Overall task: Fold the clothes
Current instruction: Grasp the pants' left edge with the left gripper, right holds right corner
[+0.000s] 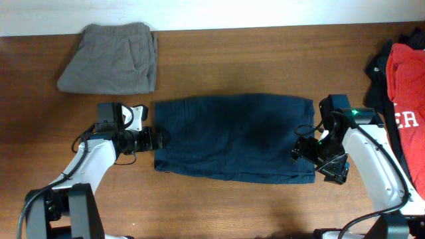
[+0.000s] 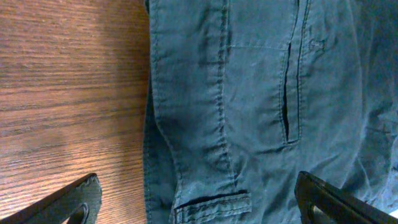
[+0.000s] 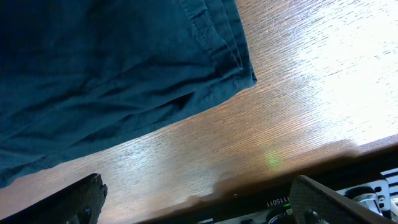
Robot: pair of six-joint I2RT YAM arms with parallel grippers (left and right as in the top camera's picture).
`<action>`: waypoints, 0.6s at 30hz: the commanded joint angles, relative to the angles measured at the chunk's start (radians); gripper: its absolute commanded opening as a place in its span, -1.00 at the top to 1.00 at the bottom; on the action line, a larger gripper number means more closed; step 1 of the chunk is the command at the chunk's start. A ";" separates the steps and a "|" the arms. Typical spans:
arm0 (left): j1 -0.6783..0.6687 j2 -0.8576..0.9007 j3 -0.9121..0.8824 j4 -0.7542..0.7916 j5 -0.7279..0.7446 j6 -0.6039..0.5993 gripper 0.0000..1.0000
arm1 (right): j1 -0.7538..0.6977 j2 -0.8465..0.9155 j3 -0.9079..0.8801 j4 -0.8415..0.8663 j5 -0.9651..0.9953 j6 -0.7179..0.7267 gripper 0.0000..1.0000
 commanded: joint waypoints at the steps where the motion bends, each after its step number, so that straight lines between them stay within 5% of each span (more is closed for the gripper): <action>1: 0.002 0.028 0.018 0.002 0.005 -0.006 -0.98 | -0.006 0.002 -0.002 0.003 -0.006 -0.008 -0.98; 18: 0.002 0.134 0.018 0.032 0.053 -0.014 -0.99 | -0.006 0.002 -0.002 0.007 -0.005 -0.009 -0.98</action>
